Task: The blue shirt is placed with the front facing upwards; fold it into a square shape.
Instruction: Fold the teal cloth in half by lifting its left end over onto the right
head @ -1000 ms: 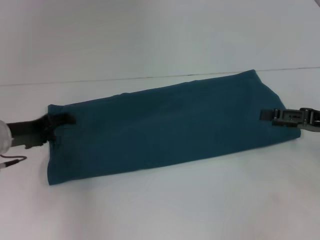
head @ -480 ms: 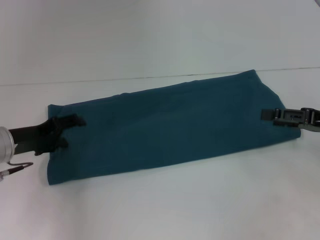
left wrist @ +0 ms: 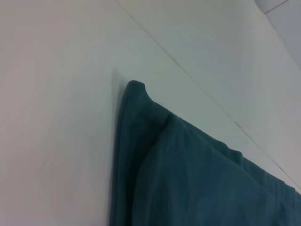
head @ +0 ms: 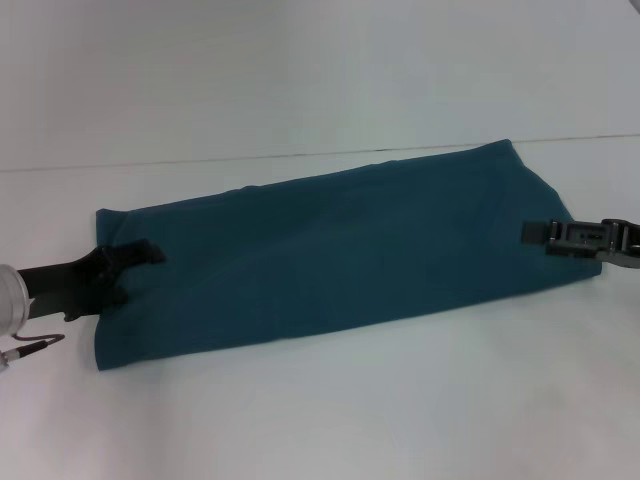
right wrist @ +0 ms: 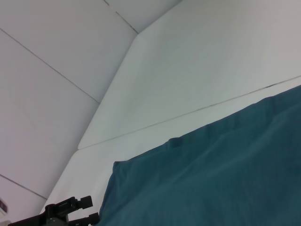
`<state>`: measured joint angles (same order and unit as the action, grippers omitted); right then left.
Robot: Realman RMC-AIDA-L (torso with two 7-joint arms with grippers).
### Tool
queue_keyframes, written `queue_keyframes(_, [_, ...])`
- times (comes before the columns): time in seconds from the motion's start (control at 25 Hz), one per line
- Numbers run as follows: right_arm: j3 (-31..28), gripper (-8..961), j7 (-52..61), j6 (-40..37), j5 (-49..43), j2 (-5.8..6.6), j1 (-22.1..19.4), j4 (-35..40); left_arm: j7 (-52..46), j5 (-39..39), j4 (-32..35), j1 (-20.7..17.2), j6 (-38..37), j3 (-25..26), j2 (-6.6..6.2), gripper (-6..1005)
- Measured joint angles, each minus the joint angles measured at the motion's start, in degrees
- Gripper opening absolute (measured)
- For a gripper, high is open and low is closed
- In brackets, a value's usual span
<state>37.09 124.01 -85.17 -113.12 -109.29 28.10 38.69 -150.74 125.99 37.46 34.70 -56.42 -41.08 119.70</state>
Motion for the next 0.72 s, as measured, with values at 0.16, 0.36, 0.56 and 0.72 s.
queue_keyframes(0.16, [0.0,885,0.0,0.0,0.0,0.09,0.1,-0.1,0.1,-0.7,0.8,-0.2,-0.8,0.2,0.04,877])
queue_keyframes(0.36, [-0.1,885,0.1,-0.3,0.2,0.36,0.1,-0.1,-0.5,-2.0,5.3,-1.4,-3.4,0.4,-0.13,877])
queue_keyframes(0.56, [-0.1,885,0.1,-0.4,0.1,0.38,0.0,-0.1,0.4,2.6,5.0,0.0,-4.0,-0.1,-1.83,878])
queue_keyframes(0.72, [-0.1,885,0.1,-0.3,0.1,0.46,0.0,-0.1,6.8,5.5,6.9,0.9,-2.4,-0.2,-1.23,878])
